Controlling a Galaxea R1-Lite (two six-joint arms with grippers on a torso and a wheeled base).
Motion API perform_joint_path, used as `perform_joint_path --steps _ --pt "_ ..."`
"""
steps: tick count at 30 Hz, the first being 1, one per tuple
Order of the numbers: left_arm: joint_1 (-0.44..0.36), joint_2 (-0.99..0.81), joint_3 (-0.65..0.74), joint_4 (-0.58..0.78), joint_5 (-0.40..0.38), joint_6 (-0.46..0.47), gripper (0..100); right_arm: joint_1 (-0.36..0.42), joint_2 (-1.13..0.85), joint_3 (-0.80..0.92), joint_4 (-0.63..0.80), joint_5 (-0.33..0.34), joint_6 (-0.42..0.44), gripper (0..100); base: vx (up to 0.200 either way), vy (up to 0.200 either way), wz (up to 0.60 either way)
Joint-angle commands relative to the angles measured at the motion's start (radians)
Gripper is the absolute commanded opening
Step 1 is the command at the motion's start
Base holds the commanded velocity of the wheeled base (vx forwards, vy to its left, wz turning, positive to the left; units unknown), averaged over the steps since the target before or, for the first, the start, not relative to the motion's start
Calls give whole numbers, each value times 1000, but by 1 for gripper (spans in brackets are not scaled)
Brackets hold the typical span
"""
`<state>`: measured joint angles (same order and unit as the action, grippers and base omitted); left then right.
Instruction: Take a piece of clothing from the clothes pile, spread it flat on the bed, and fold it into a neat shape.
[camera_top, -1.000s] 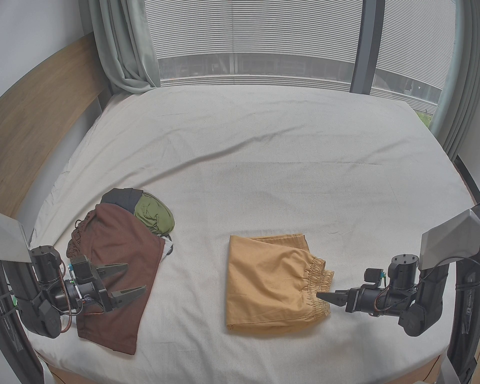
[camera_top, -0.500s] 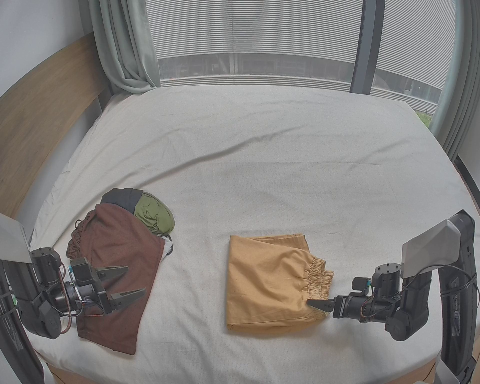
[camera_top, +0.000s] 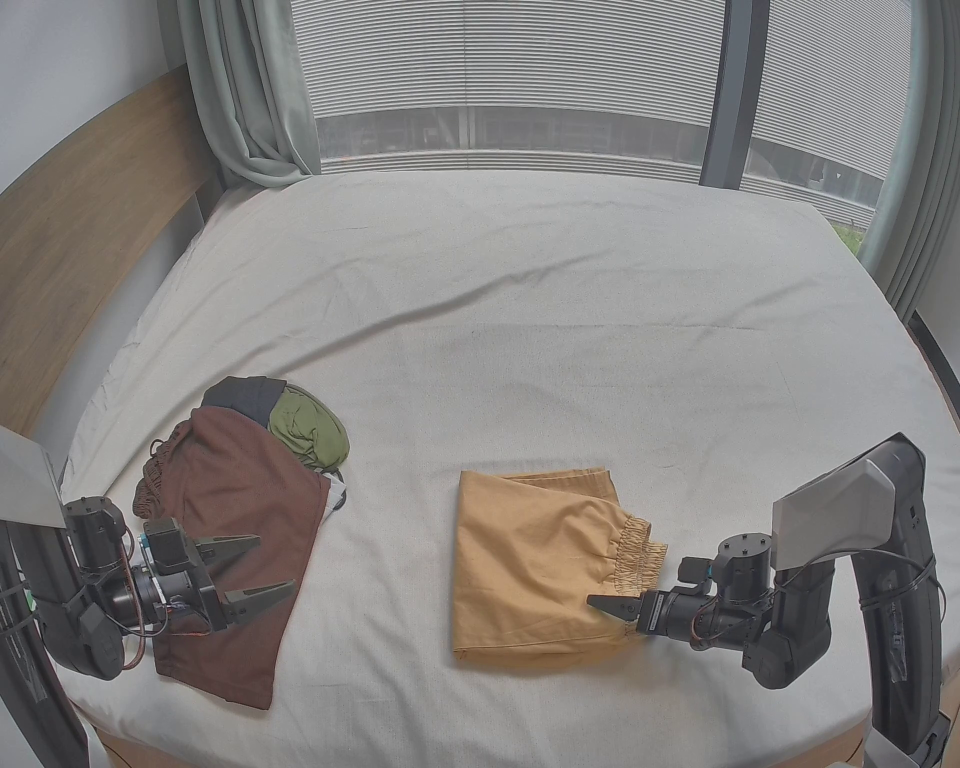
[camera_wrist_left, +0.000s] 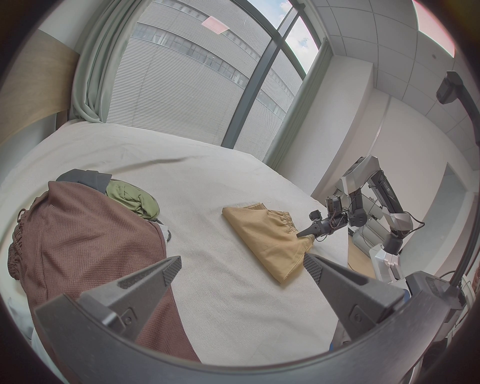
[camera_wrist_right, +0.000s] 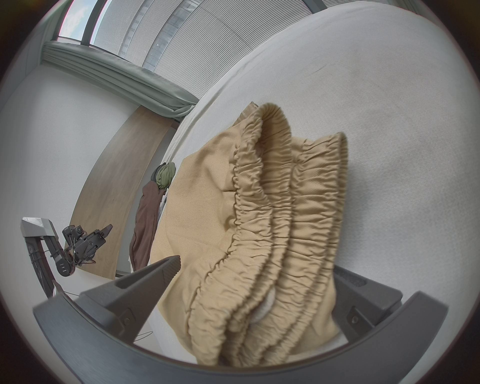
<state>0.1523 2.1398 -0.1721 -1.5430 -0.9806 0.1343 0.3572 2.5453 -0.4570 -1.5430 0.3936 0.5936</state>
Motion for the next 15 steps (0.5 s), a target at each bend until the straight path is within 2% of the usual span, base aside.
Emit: perform_joint_path --steps 1,7,8,15 --pt "-2 3 2 0 0 1 100 11 7 -17 1 1 8 100 0 0 0" --pt "-4 8 5 0 0 4 100 11 7 -19 1 -18 9 100 0 0 0" --pt "-4 9 6 -2 0 4 100 12 9 -20 1 -30 9 0 0 0 0" --pt "-5 11 6 -2 0 7 100 16 9 -20 1 -38 9 0 0 0 0"
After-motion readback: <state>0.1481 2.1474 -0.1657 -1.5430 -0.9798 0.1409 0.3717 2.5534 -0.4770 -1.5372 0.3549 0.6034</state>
